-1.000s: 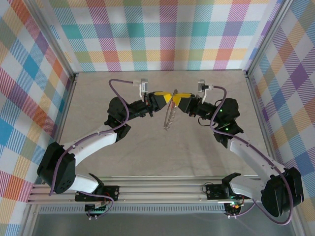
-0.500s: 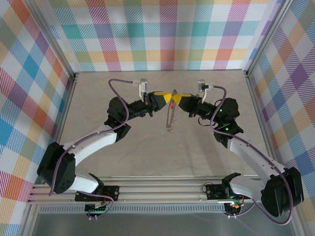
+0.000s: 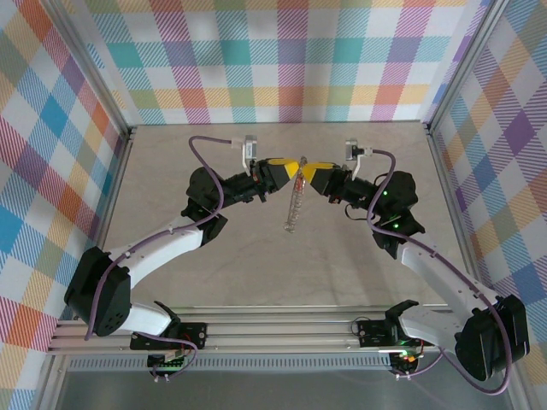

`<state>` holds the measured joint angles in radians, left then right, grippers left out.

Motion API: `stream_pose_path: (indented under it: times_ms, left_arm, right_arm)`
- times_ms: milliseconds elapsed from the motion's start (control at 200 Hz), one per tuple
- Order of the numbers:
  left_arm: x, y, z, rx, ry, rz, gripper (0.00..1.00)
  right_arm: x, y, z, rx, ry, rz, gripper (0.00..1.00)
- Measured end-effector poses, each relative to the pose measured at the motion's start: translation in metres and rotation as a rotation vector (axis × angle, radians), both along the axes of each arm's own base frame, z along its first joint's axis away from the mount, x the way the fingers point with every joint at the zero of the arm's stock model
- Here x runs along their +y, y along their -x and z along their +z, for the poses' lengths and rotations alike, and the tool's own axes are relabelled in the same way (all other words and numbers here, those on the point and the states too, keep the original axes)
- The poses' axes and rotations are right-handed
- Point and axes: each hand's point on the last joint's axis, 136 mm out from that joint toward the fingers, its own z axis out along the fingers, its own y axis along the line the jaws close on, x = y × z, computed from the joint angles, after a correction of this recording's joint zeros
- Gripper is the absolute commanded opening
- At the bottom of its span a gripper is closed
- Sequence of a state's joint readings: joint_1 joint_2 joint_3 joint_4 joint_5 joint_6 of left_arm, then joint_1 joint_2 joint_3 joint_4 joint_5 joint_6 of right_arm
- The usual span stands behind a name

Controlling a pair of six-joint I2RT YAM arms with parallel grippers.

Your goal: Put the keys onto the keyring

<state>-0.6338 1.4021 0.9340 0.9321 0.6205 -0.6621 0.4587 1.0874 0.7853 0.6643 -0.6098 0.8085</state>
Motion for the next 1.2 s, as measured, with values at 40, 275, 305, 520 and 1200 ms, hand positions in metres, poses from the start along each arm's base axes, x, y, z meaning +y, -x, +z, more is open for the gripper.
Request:
stream_pose_path:
  times_ms: [40,275,305,520,1200]
  left_arm:
    - [0.000,-0.001,-0.001,0.002,-0.001,0.000,0.00]
    - [-0.002,-0.002,-0.001,0.004,-0.003,-0.001,0.00]
    - [-0.002,-0.002,-0.002,0.005,-0.004,-0.001,0.00]
    - [-0.003,-0.004,-0.002,0.011,-0.007,0.000,0.00]
    - [0.022,-0.025,-0.002,0.036,-0.132,0.154,0.49]
  right_arm:
    - [0.000,0.000,0.000,0.001,0.000,-0.001,0.19]
    - [0.000,-0.004,-0.003,0.018,-0.003,-0.008,0.11]
    - [0.001,-0.005,-0.003,0.021,-0.002,-0.008,0.08]
    - [0.001,-0.007,-0.004,0.031,-0.006,-0.013,0.00]
    - [0.005,-0.025,-0.020,0.113,0.092,-0.017,0.00]
